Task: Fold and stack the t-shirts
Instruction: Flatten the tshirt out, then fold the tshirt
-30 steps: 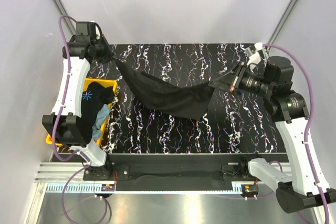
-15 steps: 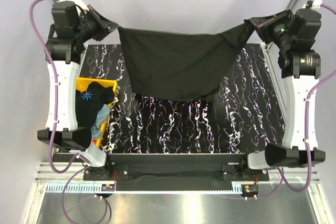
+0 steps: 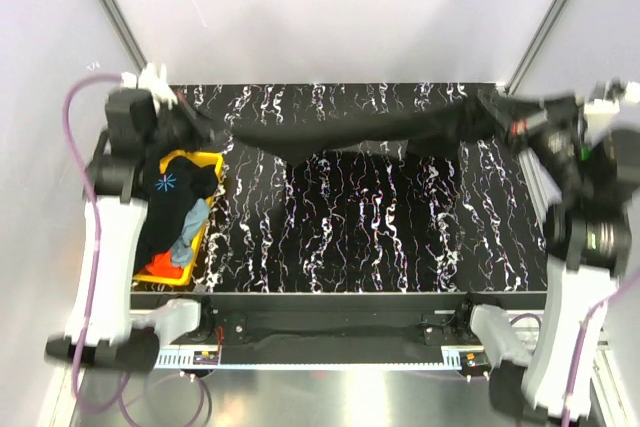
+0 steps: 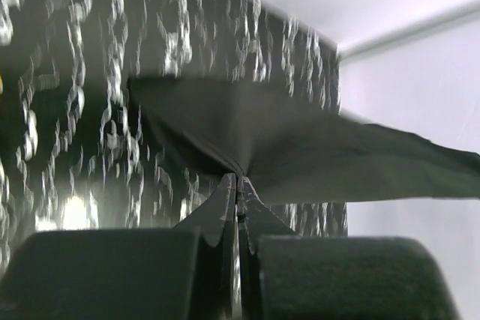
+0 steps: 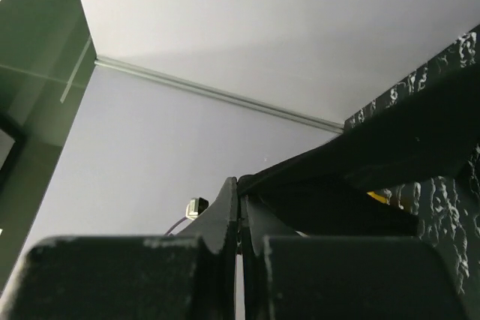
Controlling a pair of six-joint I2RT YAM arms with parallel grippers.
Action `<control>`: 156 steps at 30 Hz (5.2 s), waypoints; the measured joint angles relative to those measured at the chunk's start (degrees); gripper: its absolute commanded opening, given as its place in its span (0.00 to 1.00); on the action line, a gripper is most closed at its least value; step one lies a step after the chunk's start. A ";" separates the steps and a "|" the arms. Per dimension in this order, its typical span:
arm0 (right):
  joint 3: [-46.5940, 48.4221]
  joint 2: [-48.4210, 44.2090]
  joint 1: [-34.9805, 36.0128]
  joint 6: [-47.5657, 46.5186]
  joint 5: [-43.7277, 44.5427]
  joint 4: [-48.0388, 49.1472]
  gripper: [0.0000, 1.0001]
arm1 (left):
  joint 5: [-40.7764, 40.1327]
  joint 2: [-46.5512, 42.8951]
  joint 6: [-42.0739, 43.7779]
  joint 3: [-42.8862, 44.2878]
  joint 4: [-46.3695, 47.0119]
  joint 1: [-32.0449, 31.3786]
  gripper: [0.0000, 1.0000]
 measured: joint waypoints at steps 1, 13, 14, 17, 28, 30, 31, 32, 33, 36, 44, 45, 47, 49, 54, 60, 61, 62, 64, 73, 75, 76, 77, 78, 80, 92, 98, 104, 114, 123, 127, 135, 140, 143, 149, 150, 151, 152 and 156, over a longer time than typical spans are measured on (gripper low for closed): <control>-0.52 -2.84 0.00 -0.09 0.04 -2.86 0.00 | -0.24 -3.02 -0.02 -2.60 -0.70 -1.11 0.00; -1.20 -7.15 0.09 -9.57 17.90 -22.53 0.00 | -0.42 -11.87 -2.08 -5.42 1.20 -4.59 0.00; -2.03 -3.65 0.07 -10.21 18.40 -21.90 0.00 | -0.50 -8.39 -2.29 -4.61 2.19 -4.59 0.00; -1.60 9.55 0.09 -12.74 18.88 -17.49 0.00 | -0.98 3.56 -2.99 0.31 4.31 -4.59 0.00; 40.41 48.96 -0.22 -19.58 13.33 -11.91 0.00 | -1.03 45.07 -8.59 48.85 9.16 -2.27 0.00; 46.64 48.54 -0.22 -20.59 11.61 -12.57 0.00 | -0.57 42.95 -9.35 48.94 9.88 -1.70 0.00; 48.04 47.34 -0.22 -21.09 10.91 -12.50 0.00 | -0.44 40.48 -9.46 46.73 10.88 -1.42 0.00; 47.95 45.31 -0.22 -21.57 10.38 -12.63 0.00 | -0.26 37.46 -9.46 44.00 11.34 -1.27 0.00; 47.65 43.28 -0.22 -21.99 10.25 -13.44 0.00 | 0.02 34.01 -9.42 40.26 12.13 -1.20 0.00; 38.82 33.53 -0.28 -24.11 10.56 -13.88 0.00 | 0.76 21.55 -8.55 25.73 13.90 -1.36 0.00; -5.90 4.22 -0.39 -26.05 15.80 -12.07 0.00 | 0.83 -3.08 -4.98 -14.43 18.88 -4.04 0.00; -12.79 1.33 -0.39 -25.55 15.26 -11.54 0.00 | 0.74 -4.24 -4.76 -18.95 19.50 -4.90 0.00; -25.57 -1.38 -0.44 -24.68 13.75 -9.20 0.00 | 0.37 -4.44 -4.39 -29.05 21.66 -6.95 0.00; -36.26 -0.76 -0.42 -24.30 12.81 -8.44 0.00 | -0.22 -3.41 -4.46 -37.00 23.15 -8.46 0.00; -47.84 -1.92 -0.44 -24.72 14.19 -14.38 0.00 | -2.86 -0.26 -4.81 -50.71 22.75 -10.73 0.00; -47.91 -9.94 -0.44 -26.03 16.98 -15.34 0.00 | -6.19 -0.24 -4.76 -52.09 24.48 -12.00 0.00; -48.11 -10.05 -0.44 -26.16 17.07 -15.39 0.00 | -7.10 -0.28 -4.74 -52.09 24.52 -12.24 0.00; -48.35 -10.03 -0.44 -26.34 17.49 -15.69 0.00 | -8.09 -0.35 -4.70 -52.09 24.44 -12.55 0.00; -48.50 -9.75 -0.44 -26.56 18.38 -17.03 0.00 | -9.75 -0.55 -4.59 -52.09 24.22 -12.92 0.00; -48.48 -6.36 -0.44 -27.08 21.11 -18.14 0.00 | -12.94 -0.04 -4.42 -51.84 24.00 -13.29 0.00; -48.48 -4.74 -0.44 -27.06 21.44 -17.14 0.00 | -13.55 1.46 -4.37 -51.39 24.00 -13.29 0.00; -48.48 -3.78 -0.44 -27.08 21.53 -16.28 0.00 | -13.86 2.10 -4.35 -51.15 23.98 -13.31 0.00; -48.48 -2.99 -0.44 -27.10 21.57 -15.41 0.01 | -14.21 2.99 -4.35 -50.75 23.93 -13.33 0.00; -48.48 -2.08 -0.44 -27.15 21.64 -14.49 0.02 | -14.53 3.93 -4.33 -50.34 23.91 -13.33 0.00; -48.43 -0.28 -0.44 -27.23 21.88 -12.79 0.01 | -15.02 5.79 -4.28 -49.27 23.82 -13.40 0.00; -45.86 9.42 -0.44 -27.65 22.27 -5.20 0.05 | -17.57 10.71 -4.42 -45.90 23.80 -13.55 0.00; -44.15 13.70 -0.44 -28.87 20.31 -1.92 0.00 | -18.60 11.65 -4.39 -45.18 23.87 -13.55 0.00; -42.29 20.09 -0.44 -31.91 17.27 0.24 0.01 | -19.78 12.50 -4.37 -44.89 23.58 -13.55 0.00; -38.62 24.41 -0.44 -37.57 15.04 1.42 0.02 | -20.94 14.03 -4.39 -44.33 23.08 -13.55 0.00; -37.03 26.97 -0.44 -39.23 14.34 1.64 0.04 | -21.44 15.15 -4.39 -42.10 22.84 -13.55 0.00; -35.69 28.48 -0.44 -39.82 13.66 1.68 0.04 | -21.81 16.24 -4.42 -41.03 22.77 -13.55 0.00; -33.90 31.52 -0.44 -40.48 13.33 1.66 0.06 | -23.37 19.15 -4.39 -39.19 22.53 -13.55 0.00; -32.79 33.48 -0.44 -40.41 13.33 1.70 0.14 | -24.94 20.00 -4.35 -39.06 21.84 -13.57 0.00; -31.43 34.75 -0.44 -40.17 13.49 1.66 0.23 | -25.88 20.28 -4.33 -38.49 21.09 -13.60 0.02; -26.34 34.75 -0.44 -37.73 15.56 -1.03 0.42 | -27.52 20.31 -3.43 -35.41 19.06 -13.79 0.29; -25.62 34.38 -0.44 -37.27 16.35 -1.90 0.43 | -28.24 20.28 -3.17 -34.45 18.45 -14.05 0.30; -25.18 33.73 -0.44 -36.72 17.05 -2.95 0.43 | -28.87 20.06 -2.91 -33.81 18.14 -14.36 0.32; -25.03 32.96 -0.44 -36.15 17.70 -4.09 0.43 | -29.57 19.56 -2.62 -33.35 17.97 -14.97 0.33; -26.16 28.98 -0.44 -33.07 19.58 -8.35 0.41 | -31.74 14.91 -1.62 -33.20 17.38 -19.89 0.35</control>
